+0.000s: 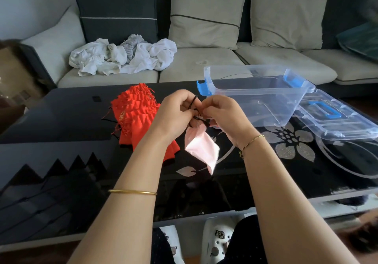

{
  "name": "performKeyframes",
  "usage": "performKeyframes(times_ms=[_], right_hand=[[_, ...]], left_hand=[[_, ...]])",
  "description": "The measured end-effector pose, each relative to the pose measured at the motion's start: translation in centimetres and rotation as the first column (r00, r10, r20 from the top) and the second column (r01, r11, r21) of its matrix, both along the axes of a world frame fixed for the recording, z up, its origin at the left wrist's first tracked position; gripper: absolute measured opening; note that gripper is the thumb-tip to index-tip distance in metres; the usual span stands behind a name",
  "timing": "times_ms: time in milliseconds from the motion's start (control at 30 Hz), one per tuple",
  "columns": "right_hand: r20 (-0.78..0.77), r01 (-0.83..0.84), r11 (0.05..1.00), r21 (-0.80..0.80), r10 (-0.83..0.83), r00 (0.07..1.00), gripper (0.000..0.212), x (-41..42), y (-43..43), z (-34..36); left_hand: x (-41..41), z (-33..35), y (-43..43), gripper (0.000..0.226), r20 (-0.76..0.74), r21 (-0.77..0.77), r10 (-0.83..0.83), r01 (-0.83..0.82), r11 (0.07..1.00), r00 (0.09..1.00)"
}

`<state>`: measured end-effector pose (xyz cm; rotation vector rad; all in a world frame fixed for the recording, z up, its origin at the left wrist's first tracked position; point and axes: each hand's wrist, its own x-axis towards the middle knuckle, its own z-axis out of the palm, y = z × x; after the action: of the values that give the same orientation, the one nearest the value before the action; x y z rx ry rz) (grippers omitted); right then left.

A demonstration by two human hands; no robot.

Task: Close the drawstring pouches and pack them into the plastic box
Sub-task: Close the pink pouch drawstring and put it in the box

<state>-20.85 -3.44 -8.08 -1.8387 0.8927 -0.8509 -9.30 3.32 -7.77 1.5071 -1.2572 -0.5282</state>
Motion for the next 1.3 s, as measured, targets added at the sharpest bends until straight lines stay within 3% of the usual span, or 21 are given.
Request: performKeyframes(times_ms=[67,267,433,533,667,800,1100,1300], right_hand=[[0.013,-0.008,0.999,0.035,0.008,1.0,0.015,0.1,0.0,-0.1],[0.119,-0.058,0.971,0.233,0.031,0.992,0.029,0.8,0.3,-0.8],[0.278,-0.198,0.858,0.474,0.067,0.958,0.021,0.8,0.1,-1.2],[0.303,-0.23,0.845,0.483,0.085,0.949,0.02,0.7,0.0,-1.4],[0.245,-0.108,0.911,0.399,0.008,0.969,0.014,0.8,-0.2,-1.2],[0.14,0.044,0.979,0.201,-0.073,0.988,0.017,1.5,-0.1,-1.1],[0.261,-0.008,0.908,0.42,-0.112,0.959,0.029,1.1,-0.2,-0.8],[0.38,-0.009,0.824,0.566,-0.251,0.89,0.026,0.9,-0.7,-1.0]], left_hand=[[-0.1,-0.2,-0.3,0.029,0.164,-0.079,0.069,-0.057,0.995,0.984],[-0.6,-1.3,-0.7,0.027,0.39,-0.246,0.199,-0.106,0.963,0.899],[-0.6,-1.5,-0.8,0.032,0.391,-0.324,0.276,-0.149,0.934,0.878],[-0.6,-1.5,-0.8,0.034,0.379,-0.338,0.295,-0.166,0.926,0.877],[-0.4,-1.5,-0.9,0.036,0.369,-0.369,0.315,-0.173,0.913,0.874],[-0.7,-1.4,-1.0,0.036,0.274,-0.31,0.256,-0.167,0.936,0.927],[-0.6,-1.2,-0.9,0.03,0.093,-0.216,0.236,-0.212,0.953,0.967],[0.0,-1.3,-1.0,0.028,-0.28,-0.078,0.305,-0.338,0.938,0.91]])
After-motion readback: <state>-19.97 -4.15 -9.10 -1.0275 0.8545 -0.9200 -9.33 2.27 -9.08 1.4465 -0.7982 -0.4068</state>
